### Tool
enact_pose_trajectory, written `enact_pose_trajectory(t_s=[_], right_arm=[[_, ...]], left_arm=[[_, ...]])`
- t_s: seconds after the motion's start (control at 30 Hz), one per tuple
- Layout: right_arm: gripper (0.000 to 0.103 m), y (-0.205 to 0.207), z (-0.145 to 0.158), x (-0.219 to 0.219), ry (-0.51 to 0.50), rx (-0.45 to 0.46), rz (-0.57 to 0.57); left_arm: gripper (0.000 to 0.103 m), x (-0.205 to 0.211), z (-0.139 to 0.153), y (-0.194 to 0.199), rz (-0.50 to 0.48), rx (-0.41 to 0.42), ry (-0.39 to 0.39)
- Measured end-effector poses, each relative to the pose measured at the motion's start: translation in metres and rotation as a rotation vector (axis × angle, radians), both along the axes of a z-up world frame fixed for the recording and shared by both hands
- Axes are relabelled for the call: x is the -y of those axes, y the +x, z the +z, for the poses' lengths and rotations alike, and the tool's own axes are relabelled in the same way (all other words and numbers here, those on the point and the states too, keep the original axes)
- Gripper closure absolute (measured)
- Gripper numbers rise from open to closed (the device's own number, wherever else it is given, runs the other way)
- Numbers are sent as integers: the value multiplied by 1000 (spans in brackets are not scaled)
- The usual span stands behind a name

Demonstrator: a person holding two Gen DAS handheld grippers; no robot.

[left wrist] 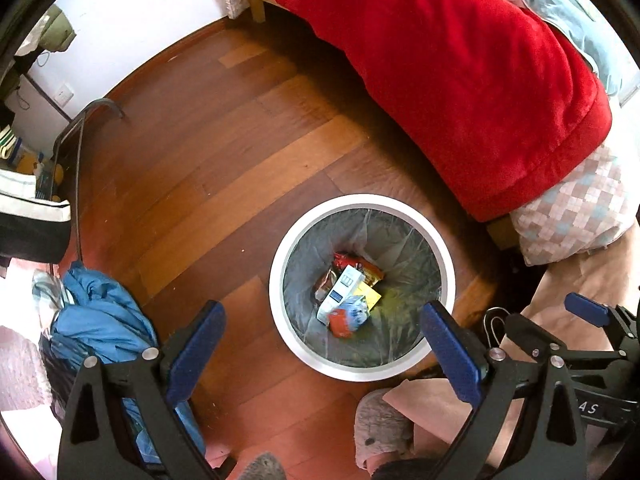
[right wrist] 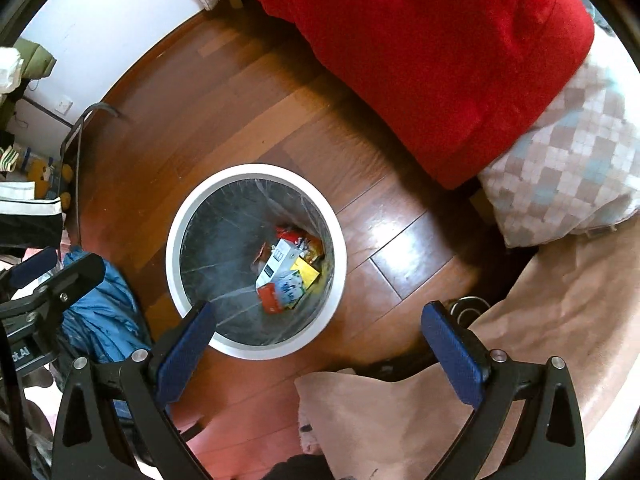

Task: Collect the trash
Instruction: 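Open both tools to drop the box and carton into the bin, then move both tools back toward the table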

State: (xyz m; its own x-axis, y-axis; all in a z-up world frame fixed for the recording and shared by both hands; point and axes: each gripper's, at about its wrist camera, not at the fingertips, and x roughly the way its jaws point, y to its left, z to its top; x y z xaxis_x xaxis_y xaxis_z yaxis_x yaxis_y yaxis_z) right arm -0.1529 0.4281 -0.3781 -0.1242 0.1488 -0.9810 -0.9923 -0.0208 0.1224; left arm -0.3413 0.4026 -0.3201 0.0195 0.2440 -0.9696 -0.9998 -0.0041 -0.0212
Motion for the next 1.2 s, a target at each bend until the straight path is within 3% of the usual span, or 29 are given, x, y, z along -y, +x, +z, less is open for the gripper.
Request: enact_pose_trajectory(t_s=[0.4, 0.83, 1.1, 1.2], right_arm=[[0, -4, 63, 39, 103, 1, 2], [0, 13, 182, 127, 312, -44, -23], [0, 37, 239, 189, 397, -132, -65], [0, 53, 257, 213, 423, -214, -91]], left_arm=[[3, 40, 57, 0, 0, -24, 122], [3, 123, 153, 8, -12, -3, 310], [3, 178, 204, 29, -45, -9, 400], [3, 194, 216, 40, -40, -17, 412]])
